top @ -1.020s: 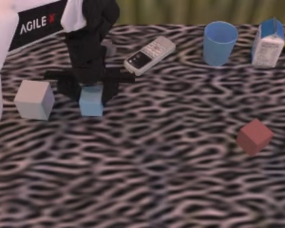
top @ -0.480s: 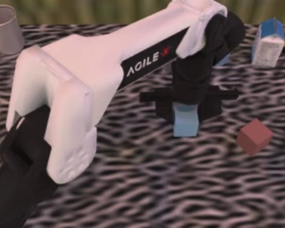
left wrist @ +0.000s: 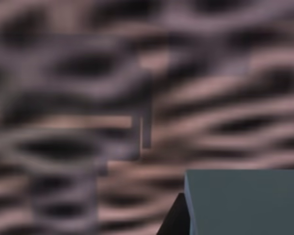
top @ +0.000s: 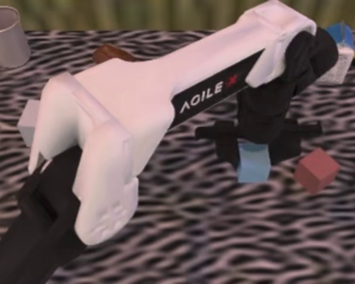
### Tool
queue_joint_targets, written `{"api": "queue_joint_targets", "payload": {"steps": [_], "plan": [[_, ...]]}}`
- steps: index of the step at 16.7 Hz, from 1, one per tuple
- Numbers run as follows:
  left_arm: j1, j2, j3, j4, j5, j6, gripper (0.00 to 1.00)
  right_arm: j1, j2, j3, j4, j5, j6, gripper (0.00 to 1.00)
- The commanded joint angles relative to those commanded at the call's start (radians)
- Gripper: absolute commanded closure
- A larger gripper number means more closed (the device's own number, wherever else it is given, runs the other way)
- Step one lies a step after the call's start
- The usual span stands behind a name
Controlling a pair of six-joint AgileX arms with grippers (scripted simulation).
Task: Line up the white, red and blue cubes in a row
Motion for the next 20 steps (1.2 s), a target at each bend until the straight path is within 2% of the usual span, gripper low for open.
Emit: {"api": "queue_joint_targets", "payload": {"steps": [8,13,20], "plan": [[-0.003,0.003,-0.255,0.254,-0.001,-0.004,1.0,0.0,0.0,0.0,0.0,0.0,0.0,0.0],[-0.004,0.004,-0.272,0.271,-0.001,-0.005,1.0,0.0,0.0,0.0,0.0,0.0,0.0,0.0],[-0.004,0.004,-0.272,0.271,-0.001,-0.005,0.47,0.0,0.0,0.0,0.0,0.0,0.0,0.0]]}}
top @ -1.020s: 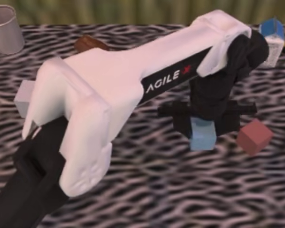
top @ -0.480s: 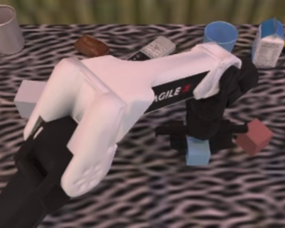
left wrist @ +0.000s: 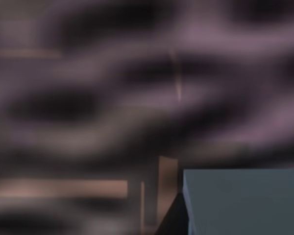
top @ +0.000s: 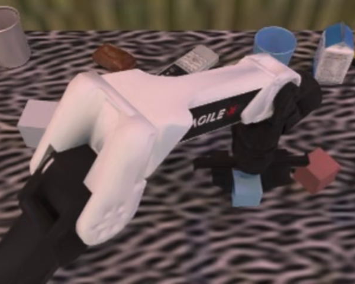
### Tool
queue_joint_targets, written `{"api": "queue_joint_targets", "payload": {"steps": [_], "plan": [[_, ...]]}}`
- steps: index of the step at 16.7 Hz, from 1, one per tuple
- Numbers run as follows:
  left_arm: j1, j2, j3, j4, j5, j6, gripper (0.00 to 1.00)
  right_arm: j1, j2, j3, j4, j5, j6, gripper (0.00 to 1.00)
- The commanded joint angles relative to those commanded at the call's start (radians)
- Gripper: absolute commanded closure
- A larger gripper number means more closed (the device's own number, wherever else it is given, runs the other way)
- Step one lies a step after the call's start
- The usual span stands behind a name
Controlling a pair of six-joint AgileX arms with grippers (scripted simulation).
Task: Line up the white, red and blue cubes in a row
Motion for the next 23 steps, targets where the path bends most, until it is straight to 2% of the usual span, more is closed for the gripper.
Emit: {"api": "queue_joint_targets", "payload": {"steps": [6,16,23], "plan": [[0.0,0.0,0.0,0.0,0.0,0.0,0.02,0.0,0.0,0.0,0.0,0.0,0.0,0.0],[0.002,0.0,0.004,-0.004,0.0,0.0,0.0,0.0,0.0,0.0,0.0,0.0,0.0,0.0],[0.015,-0.016,0.206,-0.228,-0.001,-0.005,0.0,0.0,0.0,0.0,0.0,0.0,0.0,0.0]]}}
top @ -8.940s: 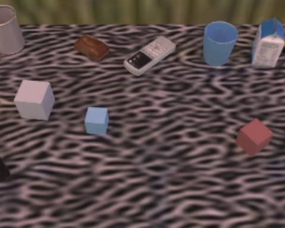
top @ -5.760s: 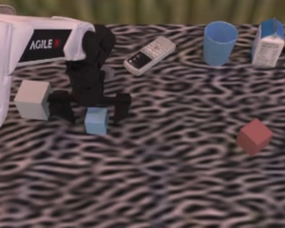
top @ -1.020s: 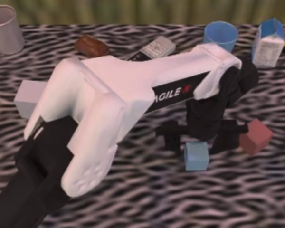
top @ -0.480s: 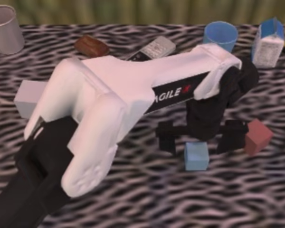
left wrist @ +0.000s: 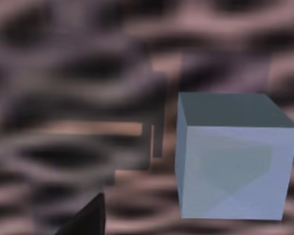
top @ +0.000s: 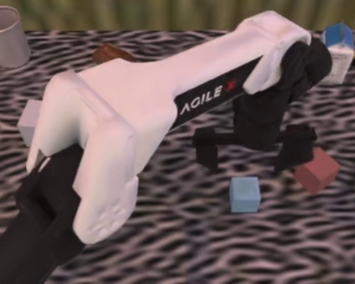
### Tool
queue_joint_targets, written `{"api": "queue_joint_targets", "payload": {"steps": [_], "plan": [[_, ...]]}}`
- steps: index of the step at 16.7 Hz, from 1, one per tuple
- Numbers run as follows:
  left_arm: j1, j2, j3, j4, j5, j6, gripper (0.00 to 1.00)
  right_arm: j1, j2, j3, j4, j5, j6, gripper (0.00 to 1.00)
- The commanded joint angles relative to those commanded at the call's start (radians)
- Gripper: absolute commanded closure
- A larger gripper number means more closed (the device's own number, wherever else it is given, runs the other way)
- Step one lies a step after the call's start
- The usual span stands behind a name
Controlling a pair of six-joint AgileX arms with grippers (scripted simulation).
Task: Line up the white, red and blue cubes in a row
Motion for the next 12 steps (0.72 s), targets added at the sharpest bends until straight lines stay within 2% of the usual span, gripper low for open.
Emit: {"api": "queue_joint_targets", "payload": {"steps": [7,12], "plan": [[0.002,-0.014,0.019,-0.022,0.0,0.002,0.0,0.002,0.008,0.008,-0.005,-0.001,-0.002,0.0],[0.098,-0.218,-0.173,0.096,-0.008,0.029,0.0,0.032,0.175,0.161,-0.109,-0.003,-0.037,0.0]]}}
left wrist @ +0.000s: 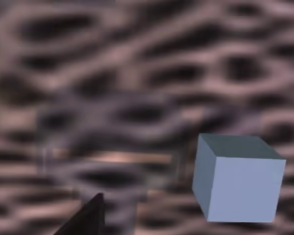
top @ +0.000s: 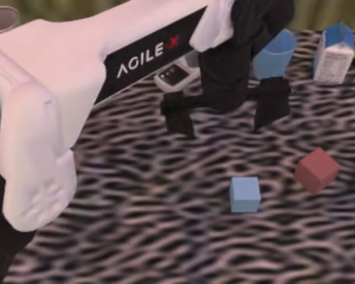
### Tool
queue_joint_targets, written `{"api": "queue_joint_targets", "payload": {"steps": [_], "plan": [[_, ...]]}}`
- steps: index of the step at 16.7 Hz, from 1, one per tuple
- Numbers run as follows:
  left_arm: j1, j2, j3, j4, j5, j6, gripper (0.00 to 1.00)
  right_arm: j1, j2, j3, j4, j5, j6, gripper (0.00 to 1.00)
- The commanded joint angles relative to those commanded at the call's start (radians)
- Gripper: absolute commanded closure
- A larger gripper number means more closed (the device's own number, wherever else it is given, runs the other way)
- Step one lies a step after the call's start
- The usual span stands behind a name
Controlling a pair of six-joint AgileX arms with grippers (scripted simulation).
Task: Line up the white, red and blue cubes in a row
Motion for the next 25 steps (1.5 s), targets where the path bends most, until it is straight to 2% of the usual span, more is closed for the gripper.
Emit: {"api": "queue_joint_targets", "payload": {"steps": [3,7,15,20,25], "plan": [[0.106,-0.252,-0.229,0.133,-0.005,0.042,0.0,0.027,0.201,0.158,-0.109,0.001,-0.037,0.0],[0.276,-0.7,-0.636,0.359,-0.01,0.145,0.0,0.07,0.572,0.405,-0.289,0.003,-0.099,0.0],[0.594,-1.622,-1.533,0.844,-0.007,0.483,0.0,0.161,1.29,0.897,-0.663,0.005,-0.224,0.0],[0.729,-2.044,-1.94,1.108,0.007,0.705,0.0,0.205,1.625,1.145,-0.834,0.005,-0.283,0.0],[0.796,-2.286,-2.159,1.266,0.019,0.842,0.0,0.229,1.802,1.291,-0.924,0.005,-0.316,0.0]]}}
